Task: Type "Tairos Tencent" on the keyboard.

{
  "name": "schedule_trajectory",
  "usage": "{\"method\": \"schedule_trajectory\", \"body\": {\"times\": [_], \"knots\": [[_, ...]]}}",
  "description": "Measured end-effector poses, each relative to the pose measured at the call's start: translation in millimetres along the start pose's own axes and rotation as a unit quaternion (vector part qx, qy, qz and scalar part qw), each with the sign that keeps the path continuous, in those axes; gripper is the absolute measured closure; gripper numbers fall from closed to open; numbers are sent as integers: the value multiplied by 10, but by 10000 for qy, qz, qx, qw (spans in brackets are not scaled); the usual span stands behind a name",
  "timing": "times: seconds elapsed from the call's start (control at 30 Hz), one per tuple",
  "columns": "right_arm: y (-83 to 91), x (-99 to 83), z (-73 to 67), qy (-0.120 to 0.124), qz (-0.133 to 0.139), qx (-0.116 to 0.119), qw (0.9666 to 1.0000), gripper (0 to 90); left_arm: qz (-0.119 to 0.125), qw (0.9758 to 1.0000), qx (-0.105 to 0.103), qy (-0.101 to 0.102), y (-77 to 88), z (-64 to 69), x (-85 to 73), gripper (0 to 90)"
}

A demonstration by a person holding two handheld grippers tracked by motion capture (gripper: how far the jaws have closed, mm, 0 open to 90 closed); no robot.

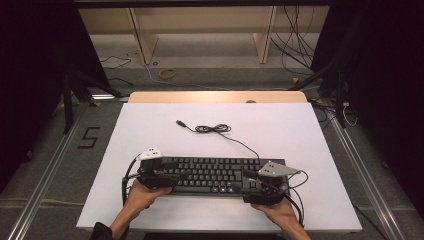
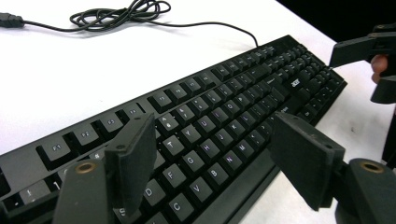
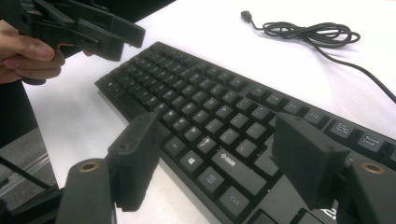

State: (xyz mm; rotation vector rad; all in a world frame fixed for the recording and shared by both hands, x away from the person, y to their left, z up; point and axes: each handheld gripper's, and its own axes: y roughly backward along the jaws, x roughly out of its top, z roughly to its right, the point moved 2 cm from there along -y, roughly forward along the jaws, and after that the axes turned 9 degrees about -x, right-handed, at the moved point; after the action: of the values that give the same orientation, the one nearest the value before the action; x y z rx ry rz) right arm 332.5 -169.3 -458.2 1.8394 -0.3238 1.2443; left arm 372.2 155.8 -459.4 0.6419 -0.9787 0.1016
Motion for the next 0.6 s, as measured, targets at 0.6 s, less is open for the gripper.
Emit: {"method": "schedule_trajectory", "body": {"times": [0.6], "knots": [[150, -95, 67, -32, 138, -38, 9999, 329, 198, 9997, -135, -27, 157, 92, -174, 275]]}}
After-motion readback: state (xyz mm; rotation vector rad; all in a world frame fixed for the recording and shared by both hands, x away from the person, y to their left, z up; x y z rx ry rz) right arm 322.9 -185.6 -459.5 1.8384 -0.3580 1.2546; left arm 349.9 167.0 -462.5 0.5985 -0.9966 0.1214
